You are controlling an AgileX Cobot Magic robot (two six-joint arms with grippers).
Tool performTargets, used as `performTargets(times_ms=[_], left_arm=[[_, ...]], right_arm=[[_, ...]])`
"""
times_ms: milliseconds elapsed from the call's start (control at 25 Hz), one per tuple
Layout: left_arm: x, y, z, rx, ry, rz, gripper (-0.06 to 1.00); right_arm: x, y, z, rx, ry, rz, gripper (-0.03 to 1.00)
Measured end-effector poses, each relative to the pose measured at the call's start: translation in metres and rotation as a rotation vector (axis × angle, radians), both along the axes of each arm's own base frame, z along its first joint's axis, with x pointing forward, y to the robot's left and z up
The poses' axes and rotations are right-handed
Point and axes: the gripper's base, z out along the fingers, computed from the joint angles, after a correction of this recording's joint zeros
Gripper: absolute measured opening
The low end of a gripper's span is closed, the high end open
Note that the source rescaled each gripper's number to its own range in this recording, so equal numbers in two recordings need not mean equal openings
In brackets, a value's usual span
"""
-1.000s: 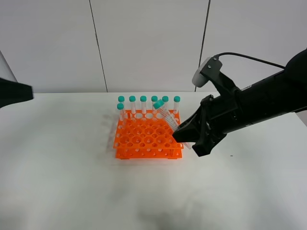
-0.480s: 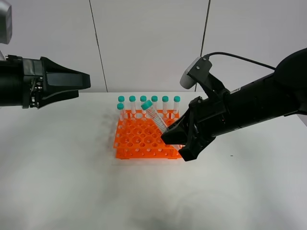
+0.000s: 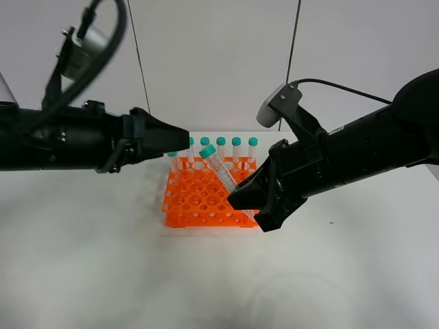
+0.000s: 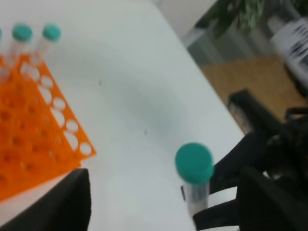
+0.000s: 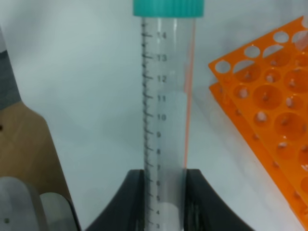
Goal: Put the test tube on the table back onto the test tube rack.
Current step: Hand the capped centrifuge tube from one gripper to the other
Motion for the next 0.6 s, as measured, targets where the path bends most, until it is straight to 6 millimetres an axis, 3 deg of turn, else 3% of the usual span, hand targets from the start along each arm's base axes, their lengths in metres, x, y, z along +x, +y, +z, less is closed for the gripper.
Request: performTargets(times_ms=[160, 600], left_arm=[[0.013, -0.01, -0.014, -0.018, 0.078, 0.018, 0.89], [0.018, -0.019, -0.013, -0.077, 0.081, -0.04, 0.89]], right_arm=[[-0.001, 0.0, 0.0, 0.0, 0.007, 0.007, 0.01], [0.0, -0.001, -0.001, -0.002, 0.013, 0.0, 0.01]])
